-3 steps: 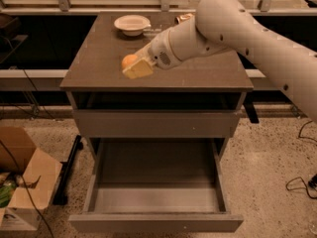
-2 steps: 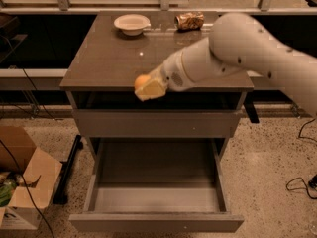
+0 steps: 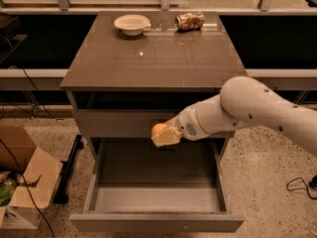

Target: Place orange into middle drawer

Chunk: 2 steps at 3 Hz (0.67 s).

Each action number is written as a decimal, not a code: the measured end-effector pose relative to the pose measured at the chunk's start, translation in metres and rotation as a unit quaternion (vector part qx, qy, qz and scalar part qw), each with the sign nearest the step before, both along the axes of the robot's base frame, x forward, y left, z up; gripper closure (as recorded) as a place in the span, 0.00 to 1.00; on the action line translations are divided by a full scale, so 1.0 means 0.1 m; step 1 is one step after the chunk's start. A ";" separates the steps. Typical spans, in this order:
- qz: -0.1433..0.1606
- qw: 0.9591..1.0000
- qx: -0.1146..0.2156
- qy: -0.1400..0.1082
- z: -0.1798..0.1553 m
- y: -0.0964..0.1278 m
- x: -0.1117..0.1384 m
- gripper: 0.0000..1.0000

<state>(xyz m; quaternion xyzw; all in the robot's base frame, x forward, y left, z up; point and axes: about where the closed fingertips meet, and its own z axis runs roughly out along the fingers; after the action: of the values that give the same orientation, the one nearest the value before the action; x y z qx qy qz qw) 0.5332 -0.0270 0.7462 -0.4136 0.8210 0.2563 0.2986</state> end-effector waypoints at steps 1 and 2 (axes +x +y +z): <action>-0.066 0.995 0.062 0.041 -0.92 -0.14 -0.07 1.00; -0.072 0.995 0.060 0.028 -0.86 -0.13 0.02 1.00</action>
Offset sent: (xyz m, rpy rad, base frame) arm -0.0136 -0.0079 -0.0701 0.0892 0.0793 -0.0763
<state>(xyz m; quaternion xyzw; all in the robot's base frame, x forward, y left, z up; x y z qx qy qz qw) 0.5355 -0.0400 0.6599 -0.3273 0.8398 0.2943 0.3179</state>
